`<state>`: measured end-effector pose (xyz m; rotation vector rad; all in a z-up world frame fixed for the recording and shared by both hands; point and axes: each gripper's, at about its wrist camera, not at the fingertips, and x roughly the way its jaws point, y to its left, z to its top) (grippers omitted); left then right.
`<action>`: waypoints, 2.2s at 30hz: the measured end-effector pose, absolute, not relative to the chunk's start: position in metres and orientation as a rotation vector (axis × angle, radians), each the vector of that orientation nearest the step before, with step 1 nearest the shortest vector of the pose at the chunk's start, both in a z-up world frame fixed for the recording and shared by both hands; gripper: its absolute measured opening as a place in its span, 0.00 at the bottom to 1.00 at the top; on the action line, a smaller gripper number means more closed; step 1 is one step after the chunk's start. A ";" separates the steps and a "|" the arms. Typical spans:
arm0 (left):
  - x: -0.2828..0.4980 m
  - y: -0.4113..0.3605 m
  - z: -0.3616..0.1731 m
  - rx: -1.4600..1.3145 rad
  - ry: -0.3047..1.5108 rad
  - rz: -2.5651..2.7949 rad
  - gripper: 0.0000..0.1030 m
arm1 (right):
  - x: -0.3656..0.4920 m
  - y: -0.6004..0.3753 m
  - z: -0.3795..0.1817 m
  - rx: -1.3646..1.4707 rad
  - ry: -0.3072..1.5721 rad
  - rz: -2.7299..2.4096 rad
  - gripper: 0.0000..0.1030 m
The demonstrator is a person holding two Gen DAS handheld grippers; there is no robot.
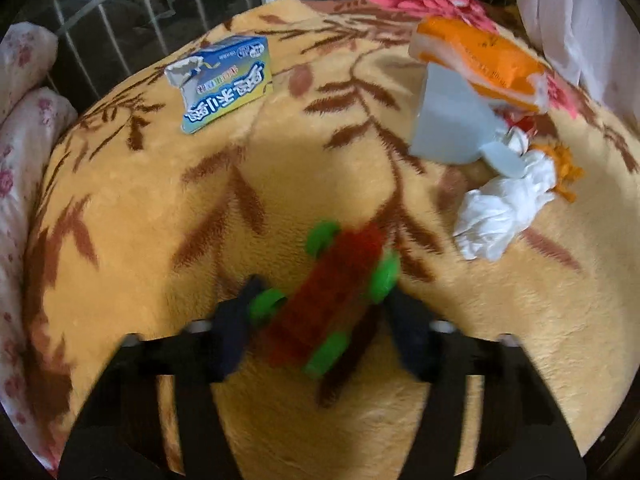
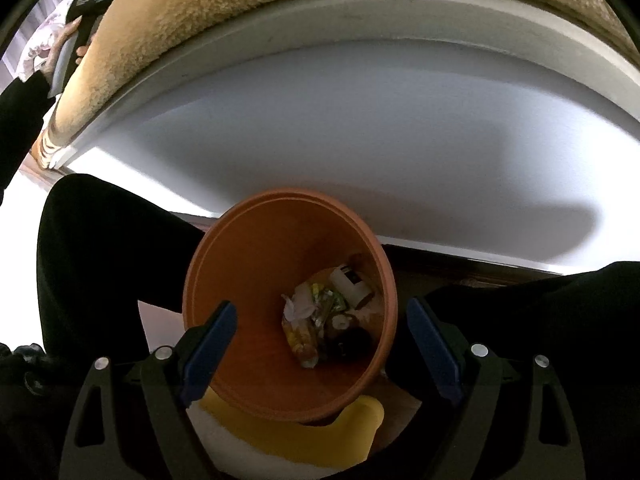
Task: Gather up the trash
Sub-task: 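Grasp the red-green toy car with the left tool, then grasp the orange plastic bag with the right tool while the left tool holds the toy car, then drop the toy car into the orange bucket with the left tool while the right drops the bag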
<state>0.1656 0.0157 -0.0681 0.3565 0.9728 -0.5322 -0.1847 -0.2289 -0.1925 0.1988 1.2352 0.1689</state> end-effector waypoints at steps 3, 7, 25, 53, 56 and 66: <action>0.149 0.008 -0.066 0.348 0.941 -0.497 0.38 | -0.185 -0.227 -0.191 0.195 1.221 0.170 0.82; 0.129 0.012 -0.060 0.243 0.927 -0.490 0.38 | -0.195 -0.223 -0.171 0.162 1.138 0.171 0.82; 0.090 0.006 -0.071 0.138 0.814 -0.319 0.38 | 0.052 -0.230 0.054 0.121 0.750 0.279 0.89; 0.080 0.010 -0.061 0.140 0.773 -0.308 0.38 | 0.088 -0.236 0.069 0.180 0.700 0.197 0.25; 0.059 0.009 -0.047 0.141 0.752 -0.324 0.38 | 0.030 -0.238 0.077 0.166 0.668 0.237 0.25; -0.058 0.000 -0.013 0.135 0.702 -0.439 0.38 | -0.151 -0.232 0.053 0.101 0.637 0.252 0.25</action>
